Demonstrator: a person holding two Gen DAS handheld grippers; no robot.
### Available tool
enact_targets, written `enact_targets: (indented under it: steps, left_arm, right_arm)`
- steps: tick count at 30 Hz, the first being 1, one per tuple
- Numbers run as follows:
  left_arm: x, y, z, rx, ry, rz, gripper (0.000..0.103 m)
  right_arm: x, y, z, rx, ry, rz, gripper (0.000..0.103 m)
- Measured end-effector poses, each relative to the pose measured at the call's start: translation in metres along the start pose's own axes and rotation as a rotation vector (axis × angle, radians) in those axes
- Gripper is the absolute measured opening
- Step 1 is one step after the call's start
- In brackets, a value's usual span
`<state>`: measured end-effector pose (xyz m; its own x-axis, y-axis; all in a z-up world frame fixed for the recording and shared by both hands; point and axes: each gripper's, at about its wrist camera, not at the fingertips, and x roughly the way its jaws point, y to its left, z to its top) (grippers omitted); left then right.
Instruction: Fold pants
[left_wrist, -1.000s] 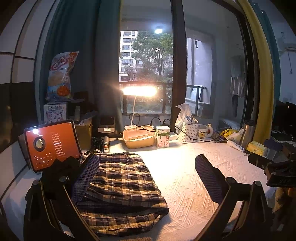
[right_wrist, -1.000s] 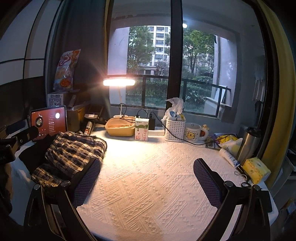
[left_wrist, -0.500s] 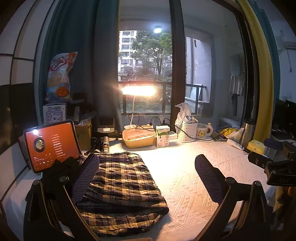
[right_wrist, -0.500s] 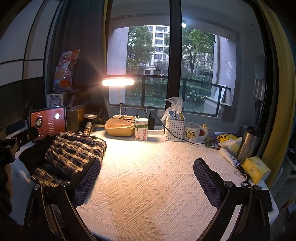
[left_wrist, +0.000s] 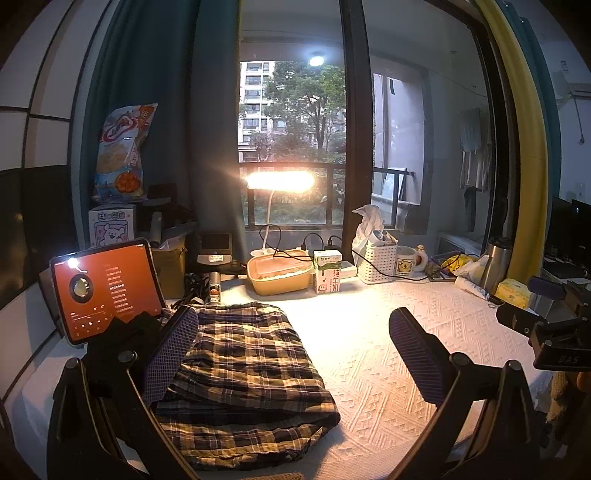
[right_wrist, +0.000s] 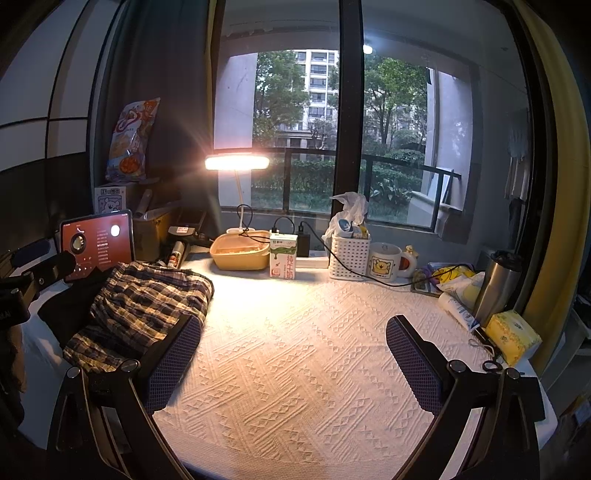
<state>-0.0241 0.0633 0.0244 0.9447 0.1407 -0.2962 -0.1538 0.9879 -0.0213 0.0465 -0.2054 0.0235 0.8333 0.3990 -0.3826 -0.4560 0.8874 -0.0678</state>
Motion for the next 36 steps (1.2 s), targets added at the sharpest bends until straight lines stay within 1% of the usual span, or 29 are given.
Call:
enact_targets:
  steps: [17, 21, 36]
  left_arm:
    - [-0.0007, -0.0003, -0.0003, 0.0, -0.002, 0.001, 0.102]
    - [-0.0002, 0.0034, 0.0012, -0.022, 0.004, -0.01, 0.102]
    - [0.0004, 0.0068, 0.0019, -0.013, 0.002, -0.008, 0.102]
  right_arm:
    - [-0.0002, -0.001, -0.0005, 0.001, 0.001, 0.001, 0.101]
    - [0.0004, -0.0014, -0.0017, 0.001, 0.008, 0.001, 0.101]
    - [0.0003, -0.0018, -0.0018, 0.007, 0.009, 0.007, 0.101]
